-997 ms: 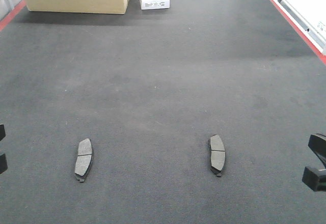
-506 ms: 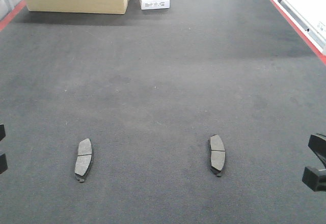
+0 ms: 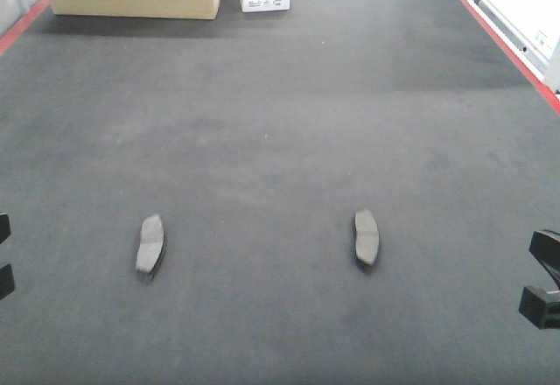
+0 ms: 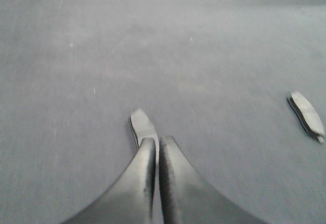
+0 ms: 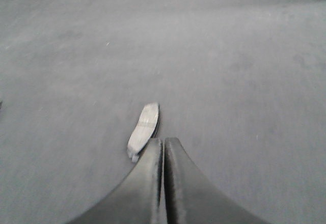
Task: Move and align brake pads A on conveyor
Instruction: 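Back the base away from the conveyor and turn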
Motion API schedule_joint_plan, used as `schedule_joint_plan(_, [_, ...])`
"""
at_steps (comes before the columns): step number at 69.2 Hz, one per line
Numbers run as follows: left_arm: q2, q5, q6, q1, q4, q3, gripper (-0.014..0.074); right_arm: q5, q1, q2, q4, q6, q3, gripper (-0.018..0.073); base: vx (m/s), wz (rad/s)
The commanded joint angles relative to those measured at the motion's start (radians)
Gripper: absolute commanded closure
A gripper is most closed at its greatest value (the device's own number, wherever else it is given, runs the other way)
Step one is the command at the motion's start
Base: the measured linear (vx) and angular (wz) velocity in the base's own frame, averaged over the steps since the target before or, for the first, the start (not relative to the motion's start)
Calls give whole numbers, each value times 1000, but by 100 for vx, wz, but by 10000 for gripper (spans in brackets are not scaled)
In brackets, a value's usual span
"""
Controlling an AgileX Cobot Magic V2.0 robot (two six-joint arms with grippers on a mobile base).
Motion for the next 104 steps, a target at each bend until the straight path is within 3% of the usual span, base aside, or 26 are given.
schedule_joint_plan(1, [1,-61,-2,-5,5,-24,603,-61,-6,-1,-21,1,-28,569,-26,0])
schedule_joint_plan(73, [0,-61,-2,-5,5,-24,603,-60,-6,-1,-21,1,-28,569,-29,0])
schedule_joint_plan(104, [-1,-61,-2,-5,5,-24,603,-60,-6,-1,-21,1,-28,569,-16,-54])
